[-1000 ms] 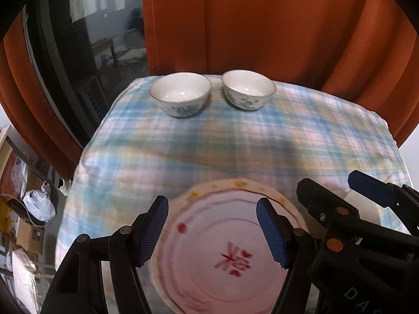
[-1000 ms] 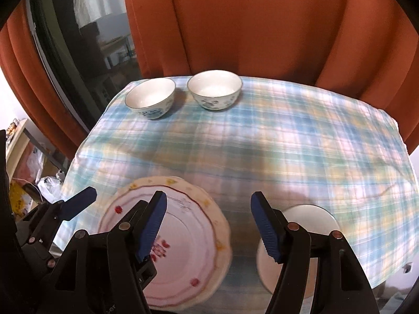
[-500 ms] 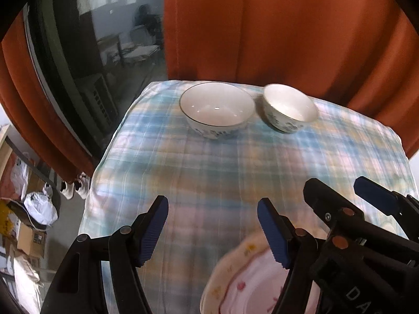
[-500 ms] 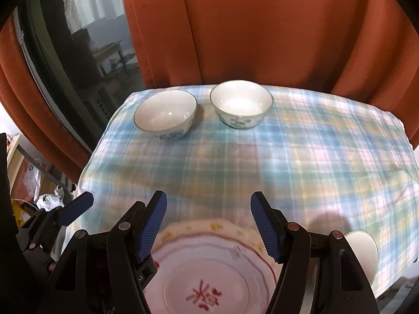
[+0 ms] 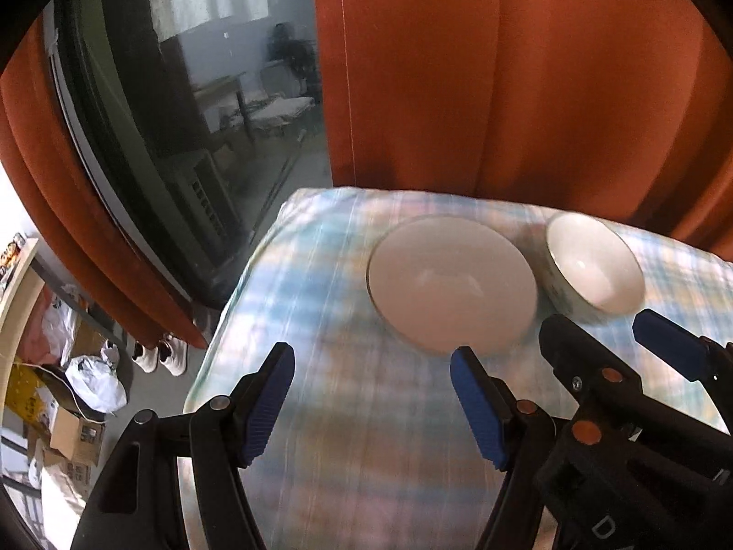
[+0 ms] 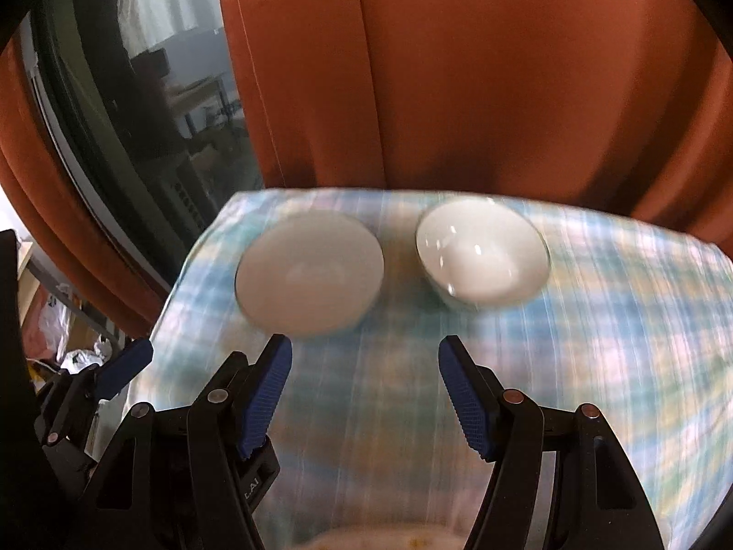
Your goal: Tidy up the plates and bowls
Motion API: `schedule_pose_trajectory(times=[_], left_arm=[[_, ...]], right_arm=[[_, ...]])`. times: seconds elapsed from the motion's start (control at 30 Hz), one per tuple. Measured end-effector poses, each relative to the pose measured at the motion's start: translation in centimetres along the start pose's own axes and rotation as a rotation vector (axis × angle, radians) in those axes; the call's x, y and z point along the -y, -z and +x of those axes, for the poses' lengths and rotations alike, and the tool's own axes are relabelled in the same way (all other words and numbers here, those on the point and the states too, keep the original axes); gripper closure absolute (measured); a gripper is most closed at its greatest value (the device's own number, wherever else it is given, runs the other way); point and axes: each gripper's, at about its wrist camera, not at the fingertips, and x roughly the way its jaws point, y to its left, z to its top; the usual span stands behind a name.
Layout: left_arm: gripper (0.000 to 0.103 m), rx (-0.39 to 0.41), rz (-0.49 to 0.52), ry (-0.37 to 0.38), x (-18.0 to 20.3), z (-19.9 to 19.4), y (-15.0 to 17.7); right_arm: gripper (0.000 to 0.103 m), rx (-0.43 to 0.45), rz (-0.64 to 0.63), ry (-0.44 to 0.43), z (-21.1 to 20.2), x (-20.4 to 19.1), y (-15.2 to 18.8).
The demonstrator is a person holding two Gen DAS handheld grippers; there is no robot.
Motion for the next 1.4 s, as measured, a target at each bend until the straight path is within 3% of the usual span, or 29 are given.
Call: schedule_pose_trajectory(times=[0.23,0.37,0.43,0.6,0.83,1.4], left_arm=[[0.033,0.002,-0.005,-0.031,0.3,3.4,-2.4],[0.040,-0.025,-0.017,-0.031,0.3,5.3,-2.7],[0.044,-0.038,-0.019,-0.030,0.3,6.0,-2.8],[0.060,-0.047,-0.038,-0.003,0.5,7.5,-3.1],[0.072,-0.071,-0.036,0.005,1.0,9.1,-3.6],[0.073,-0.108,-0.032,0.015,0.8,7.5,-2.5]], right_arm=[[0.033,0.008,0.019,-0.008,3.9,0.2,-2.9],[0.036,-0.008,0.031,-0.021,6.0,0.4,-3.6],[0.043,-0.023,0.032,-0.022,7.2,0.4,-3.8],[0.049,-0.051,0.039,-0.039,9.5,0.7,-4.3],[0.073,-0.075,0.024,-0.051,11.4,1.1,-4.8],[0.078,-0.104,-0.002,-0.019,9.7,0.7,-4.1]])
